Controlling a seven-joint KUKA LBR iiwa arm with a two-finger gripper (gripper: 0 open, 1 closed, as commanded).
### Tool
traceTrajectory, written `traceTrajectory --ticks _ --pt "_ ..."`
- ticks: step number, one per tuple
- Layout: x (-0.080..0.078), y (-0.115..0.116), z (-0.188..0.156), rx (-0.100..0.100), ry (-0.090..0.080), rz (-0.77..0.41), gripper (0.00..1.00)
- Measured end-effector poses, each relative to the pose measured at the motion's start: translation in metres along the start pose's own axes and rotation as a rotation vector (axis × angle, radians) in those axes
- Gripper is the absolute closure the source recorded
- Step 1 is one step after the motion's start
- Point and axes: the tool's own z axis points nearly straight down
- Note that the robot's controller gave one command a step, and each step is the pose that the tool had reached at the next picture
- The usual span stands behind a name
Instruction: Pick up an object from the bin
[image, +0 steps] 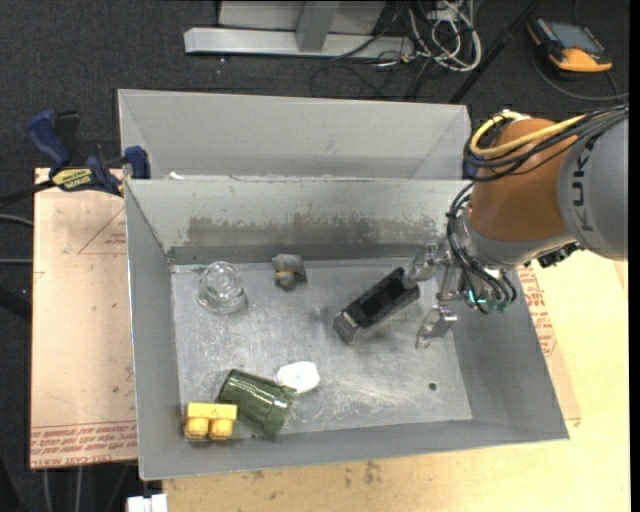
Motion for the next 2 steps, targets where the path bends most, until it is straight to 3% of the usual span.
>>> traceTrajectory --ticks 1,2 --pt "-0.002 0.000 -0.004 0.001 -0.008 -0.002 0.00" --pt "-0.023 0.020 0.031 0.002 -0.042 0.052 0.00"
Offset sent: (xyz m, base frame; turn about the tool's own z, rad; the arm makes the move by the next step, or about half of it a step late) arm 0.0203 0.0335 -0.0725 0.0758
